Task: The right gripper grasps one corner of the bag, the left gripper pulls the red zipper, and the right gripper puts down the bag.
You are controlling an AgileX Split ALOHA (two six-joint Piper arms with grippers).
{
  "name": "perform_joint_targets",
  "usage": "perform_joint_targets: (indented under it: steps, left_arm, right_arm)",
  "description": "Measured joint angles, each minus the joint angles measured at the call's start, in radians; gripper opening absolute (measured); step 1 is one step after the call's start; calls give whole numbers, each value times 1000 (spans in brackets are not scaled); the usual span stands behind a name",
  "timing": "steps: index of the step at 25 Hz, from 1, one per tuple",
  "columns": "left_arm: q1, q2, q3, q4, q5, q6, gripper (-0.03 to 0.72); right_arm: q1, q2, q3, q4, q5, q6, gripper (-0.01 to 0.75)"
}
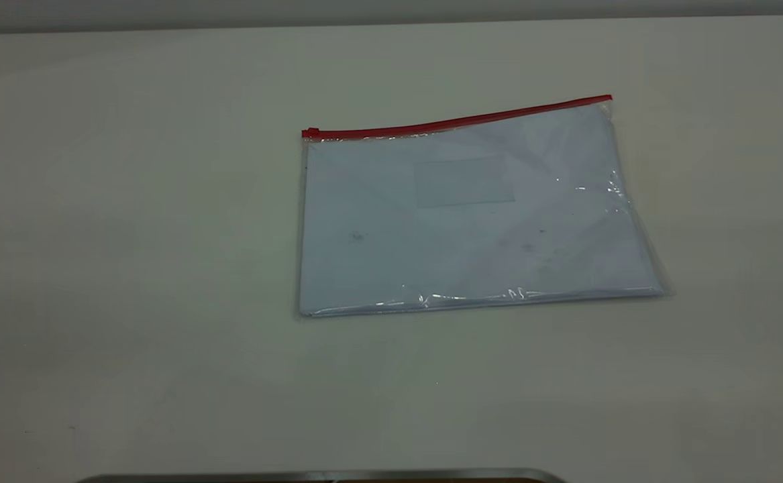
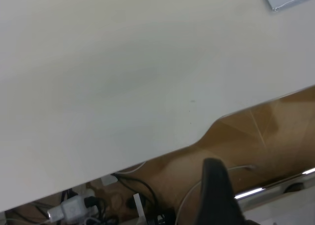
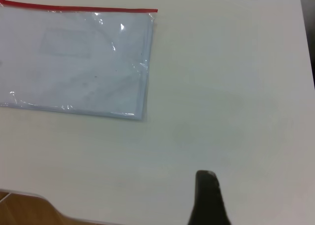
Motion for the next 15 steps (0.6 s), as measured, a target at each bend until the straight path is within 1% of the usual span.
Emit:
perform_joint_targets:
  steps: [2,3,5,8,10,13,15]
  left_arm:
    - [10,0,0,-1,-1,0,551]
    - [35,-3,0,-2,-2,0,551]
    - [114,-24,1,-3,-3,0,551]
    - [261,-85,1,-4,-4,8,551]
    - [327,-137,1,-4,-4,8,551]
    - [382,-209,1,-6,-1,8,551]
    - [394,-250,1,-8,0,8,551]
  right_arm:
    - [0,0,0,0,0,0,570]
    - [0,0,0,0,0,0,570]
    - [0,0,0,0,0,0,570]
    - [0,0,0,0,0,0,568]
    - [0,0,0,0,0,0,562]
    - [0,0,0,0,0,0,559]
    - [0,0,0,0,0,0,558]
